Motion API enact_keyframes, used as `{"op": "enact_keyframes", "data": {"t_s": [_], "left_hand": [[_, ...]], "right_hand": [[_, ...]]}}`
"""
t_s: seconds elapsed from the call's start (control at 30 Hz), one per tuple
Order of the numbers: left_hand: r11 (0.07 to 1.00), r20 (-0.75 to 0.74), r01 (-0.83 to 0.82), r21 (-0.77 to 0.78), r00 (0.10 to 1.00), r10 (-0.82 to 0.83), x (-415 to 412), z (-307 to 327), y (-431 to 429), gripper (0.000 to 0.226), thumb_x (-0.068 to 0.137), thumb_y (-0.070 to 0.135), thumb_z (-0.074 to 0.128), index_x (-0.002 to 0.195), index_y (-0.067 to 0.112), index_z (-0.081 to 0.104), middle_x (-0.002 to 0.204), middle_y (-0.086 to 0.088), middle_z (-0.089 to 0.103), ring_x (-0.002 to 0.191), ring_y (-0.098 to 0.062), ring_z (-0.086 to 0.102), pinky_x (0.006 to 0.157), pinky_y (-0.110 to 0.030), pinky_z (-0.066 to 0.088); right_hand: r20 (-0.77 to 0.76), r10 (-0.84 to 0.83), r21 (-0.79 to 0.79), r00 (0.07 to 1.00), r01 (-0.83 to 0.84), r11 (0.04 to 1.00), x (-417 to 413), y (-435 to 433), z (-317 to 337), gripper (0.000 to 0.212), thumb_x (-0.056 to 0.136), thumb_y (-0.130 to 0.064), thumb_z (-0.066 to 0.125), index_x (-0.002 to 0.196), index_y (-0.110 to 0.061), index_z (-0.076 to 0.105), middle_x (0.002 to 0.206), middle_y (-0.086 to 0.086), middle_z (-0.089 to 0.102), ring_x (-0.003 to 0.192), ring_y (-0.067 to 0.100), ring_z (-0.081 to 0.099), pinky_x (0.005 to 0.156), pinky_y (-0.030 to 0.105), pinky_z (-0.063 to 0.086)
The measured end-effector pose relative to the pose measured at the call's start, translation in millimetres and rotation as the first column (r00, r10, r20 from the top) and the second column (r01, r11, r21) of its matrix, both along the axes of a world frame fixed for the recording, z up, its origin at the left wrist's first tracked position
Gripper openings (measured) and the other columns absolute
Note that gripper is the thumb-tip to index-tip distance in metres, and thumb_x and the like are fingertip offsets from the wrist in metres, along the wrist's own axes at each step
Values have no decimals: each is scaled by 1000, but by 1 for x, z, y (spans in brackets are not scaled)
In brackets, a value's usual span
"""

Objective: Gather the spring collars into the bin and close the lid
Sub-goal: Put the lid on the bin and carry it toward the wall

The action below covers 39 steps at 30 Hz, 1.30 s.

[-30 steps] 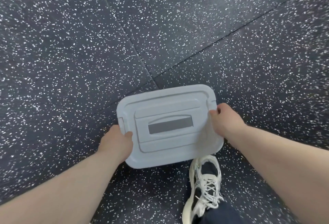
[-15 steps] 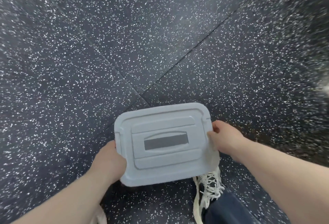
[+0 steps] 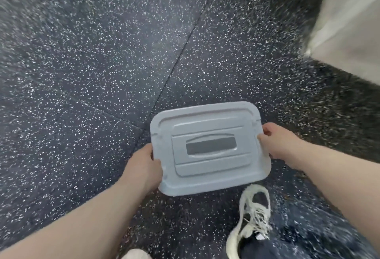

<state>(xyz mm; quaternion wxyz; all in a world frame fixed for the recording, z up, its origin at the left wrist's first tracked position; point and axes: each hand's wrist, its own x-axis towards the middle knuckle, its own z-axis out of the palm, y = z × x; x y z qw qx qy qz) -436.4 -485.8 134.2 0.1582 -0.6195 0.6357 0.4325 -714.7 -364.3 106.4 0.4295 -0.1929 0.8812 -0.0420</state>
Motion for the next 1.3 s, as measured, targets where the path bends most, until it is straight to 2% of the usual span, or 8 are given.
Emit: {"op": "enact_keyframes", "data": {"t_s": [0.33, 0.4, 0.53, 0.67, 0.83, 1.0, 1.1, 1.3], "left_hand": [[1000, 88, 30, 9, 996, -30, -79, 18, 31, 40, 88, 10, 49, 121, 26, 66, 108, 0, 74, 95, -26, 66, 78, -36, 52], [999, 100, 39, 21, 994, -41, -107, 24, 32, 38, 88, 10, 49, 117, 27, 67, 104, 1, 74, 89, -25, 67, 71, -33, 51], [996, 93, 87, 36, 992, -90, -164, 42, 33, 38, 87, 11, 50, 118, 27, 68, 104, 3, 75, 91, -23, 68, 82, -38, 55], [992, 65, 128, 14, 990, -129, -217, 56, 33, 40, 88, 10, 50, 120, 28, 65, 103, 1, 75, 81, -25, 67, 68, -33, 53], [984, 6, 178, 13, 984, -178, -280, 75, 25, 41, 89, 8, 51, 124, 23, 66, 105, -2, 75, 90, -27, 68, 79, -36, 55], [963, -60, 265, 41, 963, -262, -342, 81, 6, 37, 88, 7, 49, 112, 26, 70, 85, 0, 75, 60, -18, 58, 50, -25, 41], [951, -95, 304, 60, 950, -298, -381, 80, -7, 34, 87, 5, 50, 103, 27, 71, 78, 0, 75, 54, -17, 54, 46, -23, 38], [919, -157, 384, 94, 917, -367, -450, 69, -26, 30, 81, 7, 52, 92, 24, 74, 73, -9, 75, 51, -20, 53, 47, -24, 39]], "right_hand": [[147, -204, -46, 968, 212, 976, -63, 69, 12, 23, 93, -24, 48, 109, -29, 63, 97, -5, 68, 92, 22, 64, 88, 48, 54], [181, -237, -64, 954, 252, 965, -85, 81, 16, 25, 93, -25, 48, 113, -31, 63, 100, -6, 69, 92, 20, 63, 87, 44, 54], [226, -313, -70, 923, 336, 939, -130, 97, 31, 29, 96, -25, 44, 120, -32, 59, 103, -3, 67, 91, 19, 61, 76, 34, 51], [266, -358, -28, 895, 379, 925, -173, 107, 53, 24, 94, -27, 46, 116, -34, 49, 101, -4, 64, 91, 19, 60, 78, 36, 50], [191, -357, -38, 915, 370, 928, -221, 116, 81, 30, 94, -26, 52, 123, -29, 48, 104, -7, 62, 93, 17, 59, 76, 34, 46], [89, -414, -23, 906, 417, 909, -264, 117, 96, 29, 95, -28, 52, 124, -29, 50, 95, -10, 58, 86, 14, 57, 67, 31, 43], [67, -469, -16, 881, 471, 882, -287, 116, 99, 25, 96, -27, 52, 121, -29, 50, 92, -12, 57, 82, 11, 56, 61, 28, 40], [3, -595, -41, 804, 595, 803, -333, 117, 95, 41, 95, -26, 55, 135, -23, 49, 122, 2, 63, 104, 24, 59, 76, 34, 43]]}}
